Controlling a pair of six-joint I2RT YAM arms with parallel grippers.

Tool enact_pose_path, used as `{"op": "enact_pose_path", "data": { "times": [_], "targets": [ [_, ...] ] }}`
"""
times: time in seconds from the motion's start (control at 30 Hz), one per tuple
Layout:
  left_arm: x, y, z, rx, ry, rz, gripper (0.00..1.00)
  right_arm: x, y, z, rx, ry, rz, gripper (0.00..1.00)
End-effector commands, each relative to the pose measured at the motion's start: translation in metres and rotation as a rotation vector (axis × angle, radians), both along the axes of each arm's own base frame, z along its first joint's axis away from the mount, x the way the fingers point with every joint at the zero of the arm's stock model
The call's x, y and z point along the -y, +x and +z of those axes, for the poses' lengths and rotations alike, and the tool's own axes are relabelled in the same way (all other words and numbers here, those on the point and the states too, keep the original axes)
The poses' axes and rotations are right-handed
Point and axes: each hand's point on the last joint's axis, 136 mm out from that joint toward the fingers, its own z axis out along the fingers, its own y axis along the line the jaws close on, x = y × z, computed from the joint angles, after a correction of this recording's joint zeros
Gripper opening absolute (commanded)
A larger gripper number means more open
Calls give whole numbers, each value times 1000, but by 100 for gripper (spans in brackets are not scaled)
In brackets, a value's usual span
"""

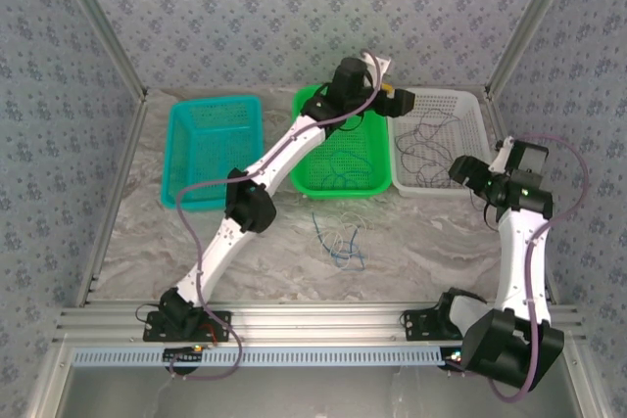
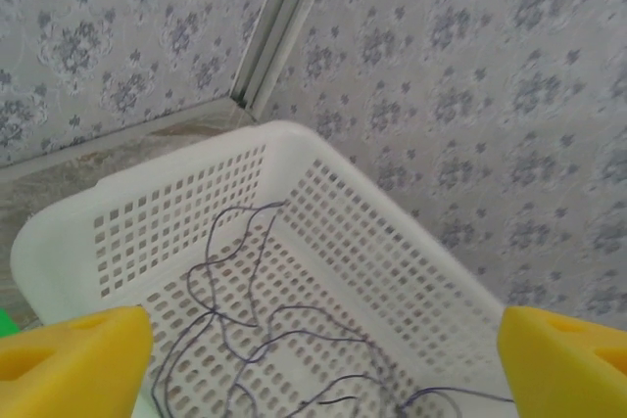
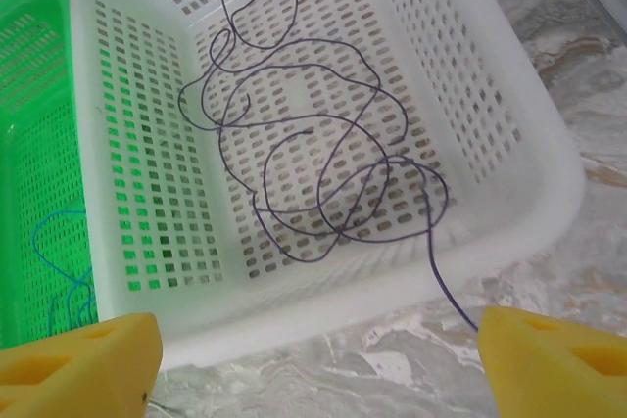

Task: Untangle the cables

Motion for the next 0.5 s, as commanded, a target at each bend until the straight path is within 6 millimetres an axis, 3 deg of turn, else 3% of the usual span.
{"op": "enact_pose_path", "data": {
  "times": [0.0,0.17,0.37,0.47],
  "targets": [
    [-17,-25,71,84,-17,-5,99,-2,-23,-25,-100,25,-40,83],
    [-33,-38,82,87,54,-1,99,-8,-34,-53,-172,79,-47,73],
    [-52,-54,83,57,122,-24,99,-6,-34,-67,-219,59,-42,69],
    [-62,-61,88,75,60,-29,99,-5,-34,-72,-241,34,-45,69]
  ]
}}
